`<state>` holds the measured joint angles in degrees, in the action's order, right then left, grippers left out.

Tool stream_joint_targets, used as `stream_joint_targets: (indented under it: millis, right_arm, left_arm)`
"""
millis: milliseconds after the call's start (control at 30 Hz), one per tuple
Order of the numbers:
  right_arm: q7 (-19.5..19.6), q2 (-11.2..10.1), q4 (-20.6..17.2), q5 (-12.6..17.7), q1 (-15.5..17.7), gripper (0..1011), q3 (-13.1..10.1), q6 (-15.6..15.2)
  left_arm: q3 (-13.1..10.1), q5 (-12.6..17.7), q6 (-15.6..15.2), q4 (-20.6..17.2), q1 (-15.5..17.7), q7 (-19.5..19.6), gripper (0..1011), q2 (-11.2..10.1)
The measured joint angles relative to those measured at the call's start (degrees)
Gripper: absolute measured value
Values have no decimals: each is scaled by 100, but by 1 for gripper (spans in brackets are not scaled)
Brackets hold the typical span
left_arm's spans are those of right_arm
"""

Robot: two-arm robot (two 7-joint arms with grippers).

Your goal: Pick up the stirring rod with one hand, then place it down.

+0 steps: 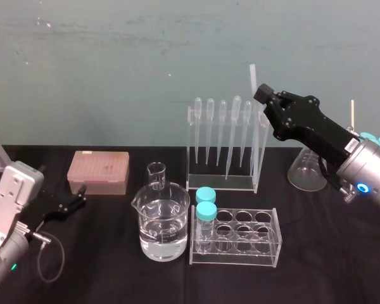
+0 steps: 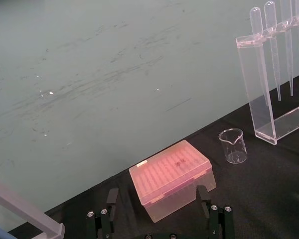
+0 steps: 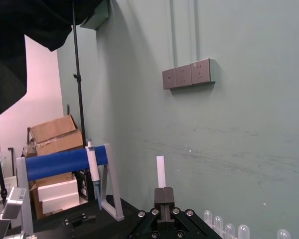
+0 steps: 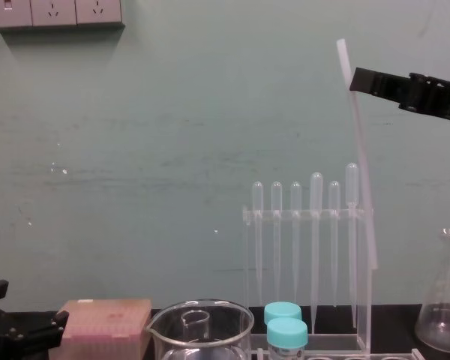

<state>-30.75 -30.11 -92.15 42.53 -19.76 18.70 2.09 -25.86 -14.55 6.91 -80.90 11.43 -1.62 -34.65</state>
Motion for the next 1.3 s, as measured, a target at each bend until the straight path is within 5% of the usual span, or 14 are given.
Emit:
stream_joint_targets:
  millis: [1300]
  right_arm:
    - [-166, -28, 71, 62, 57, 0, -30, 226]
  left_arm:
    - [0, 0, 0, 0, 0, 0, 1000, 0]
